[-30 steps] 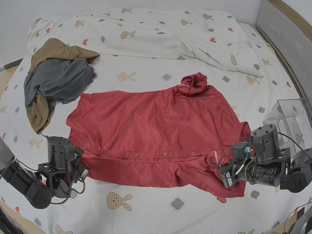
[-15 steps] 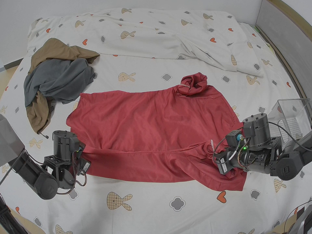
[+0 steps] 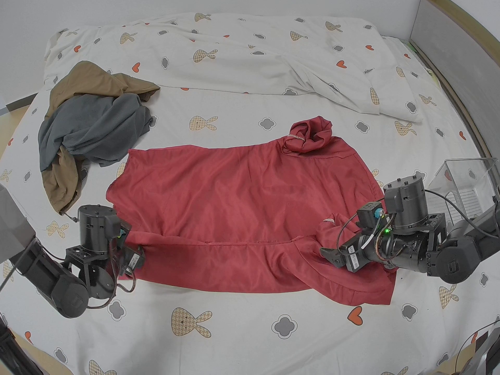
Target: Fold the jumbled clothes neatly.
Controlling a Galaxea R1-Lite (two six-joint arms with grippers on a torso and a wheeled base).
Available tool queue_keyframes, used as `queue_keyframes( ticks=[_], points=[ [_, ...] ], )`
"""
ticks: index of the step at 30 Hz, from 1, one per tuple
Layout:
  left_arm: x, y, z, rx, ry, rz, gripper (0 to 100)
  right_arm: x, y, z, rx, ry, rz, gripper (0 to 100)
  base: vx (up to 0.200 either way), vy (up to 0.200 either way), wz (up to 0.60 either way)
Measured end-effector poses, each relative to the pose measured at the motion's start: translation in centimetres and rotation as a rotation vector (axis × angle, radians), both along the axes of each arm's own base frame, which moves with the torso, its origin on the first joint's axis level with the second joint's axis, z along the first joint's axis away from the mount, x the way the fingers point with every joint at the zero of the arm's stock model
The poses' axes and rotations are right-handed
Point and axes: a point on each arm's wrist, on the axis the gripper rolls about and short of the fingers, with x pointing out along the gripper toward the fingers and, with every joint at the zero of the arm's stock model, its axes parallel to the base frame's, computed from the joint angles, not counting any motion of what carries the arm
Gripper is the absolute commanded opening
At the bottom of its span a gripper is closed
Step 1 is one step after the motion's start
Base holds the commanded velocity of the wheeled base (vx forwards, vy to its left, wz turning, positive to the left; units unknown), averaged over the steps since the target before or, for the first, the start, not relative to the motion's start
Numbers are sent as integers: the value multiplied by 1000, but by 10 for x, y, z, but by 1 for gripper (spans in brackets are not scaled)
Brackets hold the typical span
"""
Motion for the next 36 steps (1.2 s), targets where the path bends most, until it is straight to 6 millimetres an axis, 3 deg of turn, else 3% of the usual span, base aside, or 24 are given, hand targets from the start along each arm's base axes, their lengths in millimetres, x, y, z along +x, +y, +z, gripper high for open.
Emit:
queue_keyframes(
  ticks=[6,14,27,36],
  points=[
    [5,25,11,-17,-39,77,100,-2,-8,15,26,-43,-19,100,0,0,0],
    [12,47,19,-77,-94,148,100,-20,-28,31,50,-82,-46,100,0,0,0],
    [-4,52,27,-293,41,108,100,-41,-61,30,246,13,-46,100,0,0,0],
    [-19,49,52,-668,239,-70,100,-40,-74,26,392,106,-42,100,0,0,0]
  ],
)
